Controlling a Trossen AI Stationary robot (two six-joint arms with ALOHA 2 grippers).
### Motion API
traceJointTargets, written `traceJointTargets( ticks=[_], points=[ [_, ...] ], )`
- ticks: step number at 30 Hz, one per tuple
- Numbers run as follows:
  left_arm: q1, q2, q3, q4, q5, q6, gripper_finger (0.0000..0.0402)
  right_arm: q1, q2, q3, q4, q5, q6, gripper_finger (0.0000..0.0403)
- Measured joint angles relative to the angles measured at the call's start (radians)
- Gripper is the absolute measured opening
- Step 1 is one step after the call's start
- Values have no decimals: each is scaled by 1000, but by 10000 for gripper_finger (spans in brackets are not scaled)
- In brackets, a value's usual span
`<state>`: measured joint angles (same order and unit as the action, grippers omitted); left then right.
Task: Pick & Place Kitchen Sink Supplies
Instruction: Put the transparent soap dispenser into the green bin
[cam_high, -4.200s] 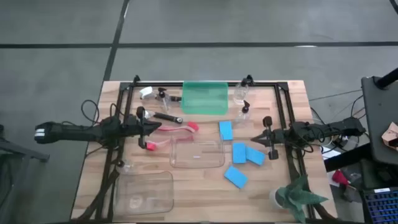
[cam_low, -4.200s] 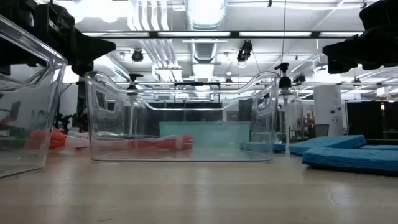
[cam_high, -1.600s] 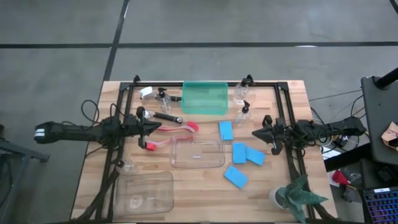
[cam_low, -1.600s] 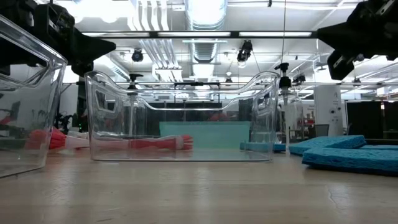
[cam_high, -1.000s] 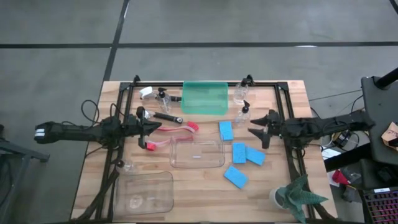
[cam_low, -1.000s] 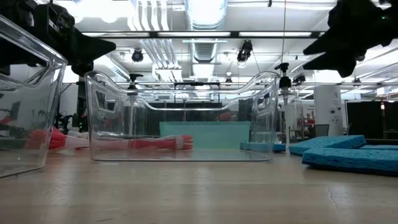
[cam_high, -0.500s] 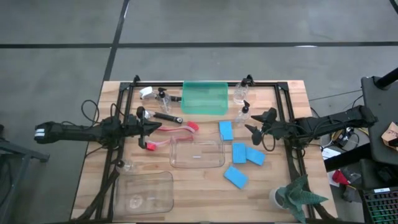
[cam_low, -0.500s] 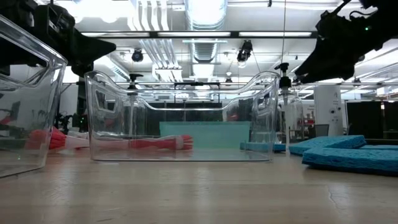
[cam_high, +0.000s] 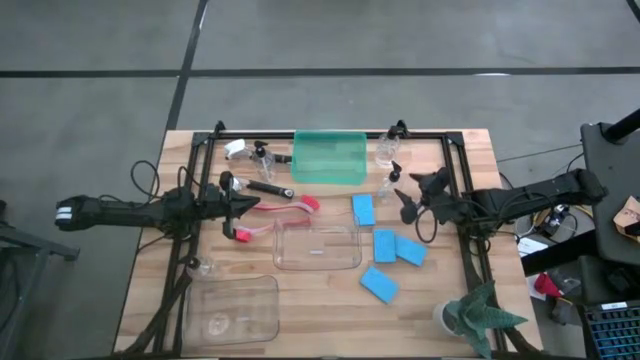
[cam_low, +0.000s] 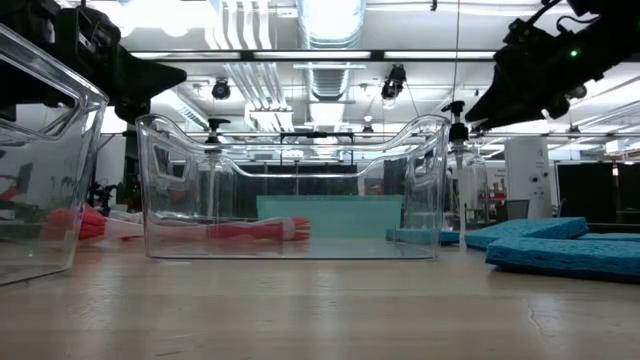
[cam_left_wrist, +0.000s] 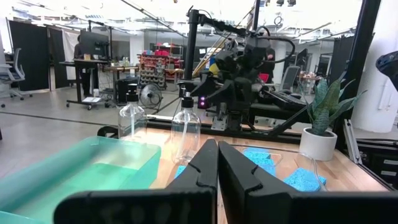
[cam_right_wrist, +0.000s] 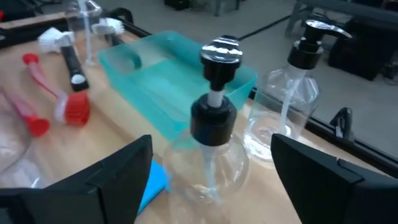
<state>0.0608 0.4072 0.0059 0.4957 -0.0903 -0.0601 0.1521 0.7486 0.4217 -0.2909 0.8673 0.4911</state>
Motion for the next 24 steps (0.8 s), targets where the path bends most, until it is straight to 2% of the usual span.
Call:
traceJointTargets(
  ticks=[8, 24],
  points=[
    [0, 0, 0, -3, 0, 0, 7, -82, 81, 0, 88, -32, -2, 340],
    [0, 0, 0, -3, 0, 0, 7, -158, 214, 0, 175, -46, -31, 313]
  ],
)
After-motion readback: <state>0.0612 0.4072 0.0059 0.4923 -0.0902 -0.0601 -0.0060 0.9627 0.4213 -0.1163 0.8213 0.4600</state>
